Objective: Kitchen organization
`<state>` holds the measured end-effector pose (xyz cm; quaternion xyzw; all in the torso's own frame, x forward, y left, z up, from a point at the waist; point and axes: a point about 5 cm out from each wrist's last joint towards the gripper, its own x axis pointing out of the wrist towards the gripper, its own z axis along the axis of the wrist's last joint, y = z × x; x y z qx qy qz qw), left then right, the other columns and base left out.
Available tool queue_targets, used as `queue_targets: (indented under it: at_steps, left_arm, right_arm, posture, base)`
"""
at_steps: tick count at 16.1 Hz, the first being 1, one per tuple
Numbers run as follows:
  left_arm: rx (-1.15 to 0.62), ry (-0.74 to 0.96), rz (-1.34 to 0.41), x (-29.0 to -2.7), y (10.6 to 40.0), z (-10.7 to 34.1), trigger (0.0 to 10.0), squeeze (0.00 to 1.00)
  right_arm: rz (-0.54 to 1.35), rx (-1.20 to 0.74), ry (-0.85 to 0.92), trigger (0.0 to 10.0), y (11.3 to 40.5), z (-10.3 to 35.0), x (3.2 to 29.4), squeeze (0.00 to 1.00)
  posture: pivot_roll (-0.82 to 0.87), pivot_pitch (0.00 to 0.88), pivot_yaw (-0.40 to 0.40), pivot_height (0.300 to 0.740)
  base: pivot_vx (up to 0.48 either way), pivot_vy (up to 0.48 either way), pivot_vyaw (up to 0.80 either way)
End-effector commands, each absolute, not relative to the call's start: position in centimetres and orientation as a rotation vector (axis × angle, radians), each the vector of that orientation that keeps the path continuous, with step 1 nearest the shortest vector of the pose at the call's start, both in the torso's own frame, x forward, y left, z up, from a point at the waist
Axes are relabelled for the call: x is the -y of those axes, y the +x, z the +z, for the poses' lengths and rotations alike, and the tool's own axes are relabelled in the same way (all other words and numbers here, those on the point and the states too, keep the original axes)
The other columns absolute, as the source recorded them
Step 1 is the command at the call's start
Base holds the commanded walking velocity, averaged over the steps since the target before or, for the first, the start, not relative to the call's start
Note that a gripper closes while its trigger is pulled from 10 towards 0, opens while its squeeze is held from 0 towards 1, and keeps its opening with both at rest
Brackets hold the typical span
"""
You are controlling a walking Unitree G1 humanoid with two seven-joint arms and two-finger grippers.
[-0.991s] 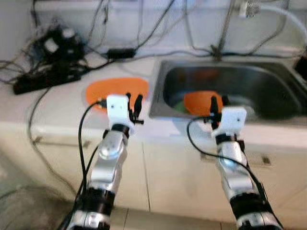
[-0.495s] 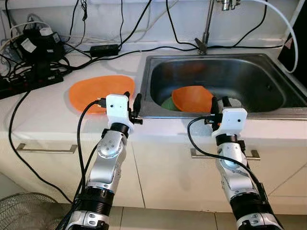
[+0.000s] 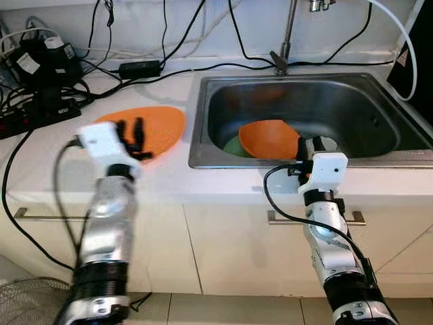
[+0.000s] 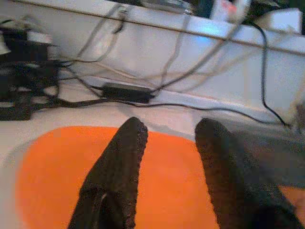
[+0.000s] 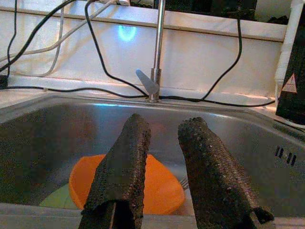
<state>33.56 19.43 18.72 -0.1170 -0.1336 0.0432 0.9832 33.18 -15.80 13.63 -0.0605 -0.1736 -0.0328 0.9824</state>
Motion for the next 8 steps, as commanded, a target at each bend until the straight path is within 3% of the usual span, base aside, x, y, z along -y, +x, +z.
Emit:
queue_targets:
  at_steps: [1,3,8]
  left_arm:
    - [0.271,-0.259,0.123,-20.9,33.1,18.9,10.0,1.0]
    - [0.236,-0.328,0.166,-22.6,32.2,18.5,10.0,1.0]
    - [0.193,-0.464,0.159,-22.9,30.9,18.8,10.0,1.0]
  right_arm:
    - [-0.061,0.315,-0.112,10.0,33.3,13.1,15.8,0.0]
    - [-0.055,0.312,-0.112,10.0,33.3,13.1,15.6,0.0]
    - [-0.044,0.304,-0.113,10.0,33.3,12.9,15.4,0.0]
  posture:
    - [0.09,0.039,0.061,0.74]
    - [0.09,0.043,0.06,0.74]
    - [0.1,0.045,0.058,0.74]
  base:
    - [0.0,0.0,0.0]
    - [0.0,0.0,0.0]
    - [0.0,0.0,0.0]
